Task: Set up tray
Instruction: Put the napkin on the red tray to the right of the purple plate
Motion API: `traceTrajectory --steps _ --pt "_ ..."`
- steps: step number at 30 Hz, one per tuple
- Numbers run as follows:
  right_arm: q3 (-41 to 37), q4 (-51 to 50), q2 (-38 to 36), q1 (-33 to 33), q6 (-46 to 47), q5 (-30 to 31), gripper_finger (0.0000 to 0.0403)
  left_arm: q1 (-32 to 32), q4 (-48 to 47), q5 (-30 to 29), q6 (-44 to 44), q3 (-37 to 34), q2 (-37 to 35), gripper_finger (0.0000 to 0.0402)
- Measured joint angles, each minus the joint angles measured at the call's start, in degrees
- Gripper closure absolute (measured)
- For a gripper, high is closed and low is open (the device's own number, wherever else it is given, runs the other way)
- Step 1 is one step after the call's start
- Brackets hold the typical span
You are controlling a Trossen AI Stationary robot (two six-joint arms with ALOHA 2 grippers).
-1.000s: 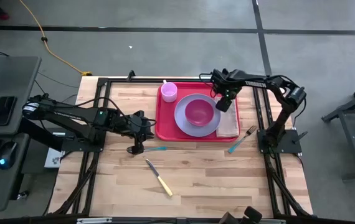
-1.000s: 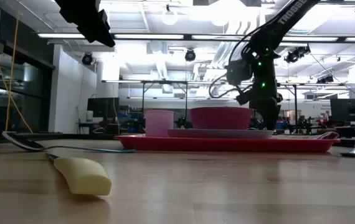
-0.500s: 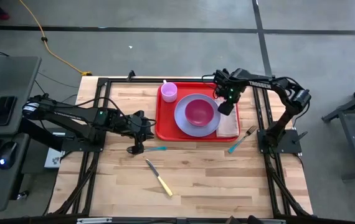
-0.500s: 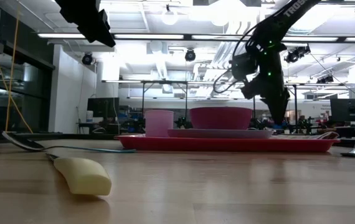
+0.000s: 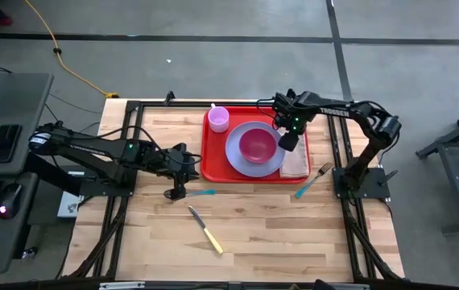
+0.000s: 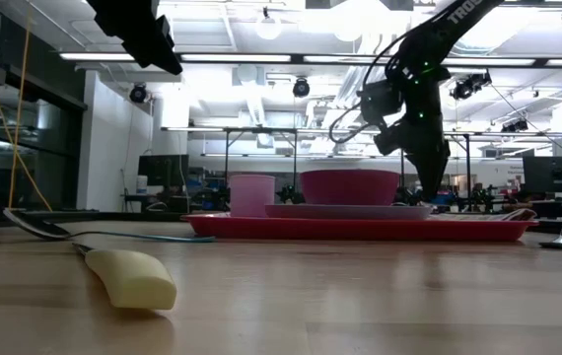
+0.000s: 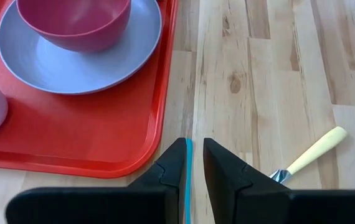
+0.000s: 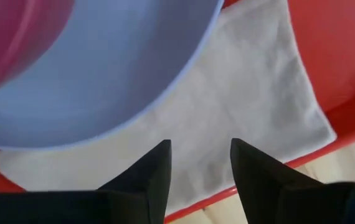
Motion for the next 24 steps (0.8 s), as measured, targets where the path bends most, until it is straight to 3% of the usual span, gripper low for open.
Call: traceTrajectory --steps 24 --pt "-0.09 6.66 8.05 -1.31 -1.32 2.52 0.0258 0.00 -1.52 1.54 -0.02 0.01 0.00 0.0316"
